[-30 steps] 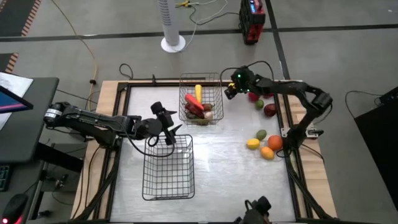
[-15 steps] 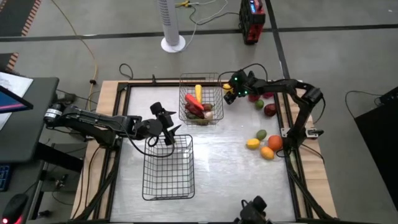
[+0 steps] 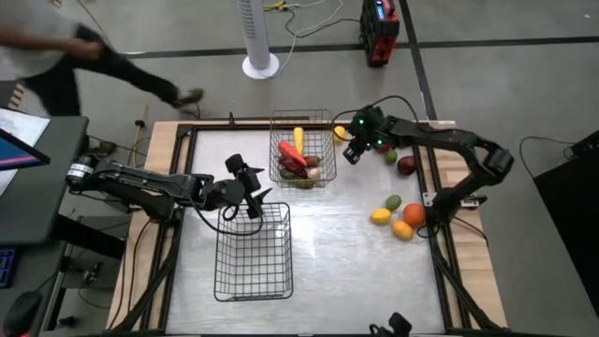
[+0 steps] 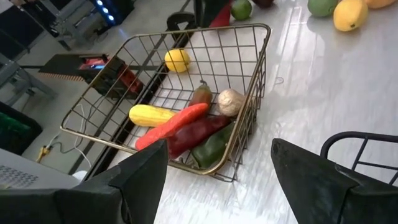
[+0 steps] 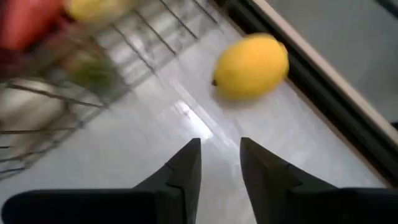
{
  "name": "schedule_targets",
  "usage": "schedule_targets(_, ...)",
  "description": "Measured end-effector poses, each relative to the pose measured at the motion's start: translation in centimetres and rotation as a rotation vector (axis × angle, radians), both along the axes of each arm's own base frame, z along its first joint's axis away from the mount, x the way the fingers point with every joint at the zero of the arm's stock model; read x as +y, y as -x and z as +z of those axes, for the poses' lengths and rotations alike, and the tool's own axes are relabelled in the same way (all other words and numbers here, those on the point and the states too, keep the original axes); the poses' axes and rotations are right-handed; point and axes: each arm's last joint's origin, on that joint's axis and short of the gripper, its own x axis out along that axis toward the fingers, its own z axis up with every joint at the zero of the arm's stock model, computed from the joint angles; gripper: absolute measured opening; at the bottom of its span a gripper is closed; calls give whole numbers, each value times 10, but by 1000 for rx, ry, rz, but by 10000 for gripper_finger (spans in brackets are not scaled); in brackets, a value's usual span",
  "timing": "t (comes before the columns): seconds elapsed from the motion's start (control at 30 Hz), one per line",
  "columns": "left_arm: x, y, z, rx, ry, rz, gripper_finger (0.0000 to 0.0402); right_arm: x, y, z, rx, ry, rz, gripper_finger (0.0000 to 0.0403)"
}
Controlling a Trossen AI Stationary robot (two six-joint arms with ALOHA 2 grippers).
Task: Sort produce into baskets
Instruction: Put the left tomato into the black wire basket
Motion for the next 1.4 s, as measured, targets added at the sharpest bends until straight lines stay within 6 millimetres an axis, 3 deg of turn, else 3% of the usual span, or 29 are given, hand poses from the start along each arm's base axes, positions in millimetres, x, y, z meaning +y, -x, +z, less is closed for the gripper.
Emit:
schedule_targets(0.17, 0, 0, 0, -15, 15, 7, 274, -2, 4, 6, 33, 70, -12, 160)
schedule_targets(0.47, 1, -1, 0, -7, 20, -13, 274, -12, 40, -6, 287, -15, -5, 295)
schedule_targets(0.73, 1, -1, 1, -8, 17, -13, 274, -21, 45, 0, 390, 86, 26, 390)
schedule_targets(1.0, 1, -1, 1, -8, 17, -13, 274, -35, 61, -14, 431, -30, 10, 389)
schedule_targets(1.27, 1, 0, 0, 2, 16, -13, 274, -52, 63, -59, 522, -171, 16, 387)
schedule_targets(1.4, 1, 0, -1, 6, 15, -13, 274, -53, 60, -66, 543, -175, 34, 367)
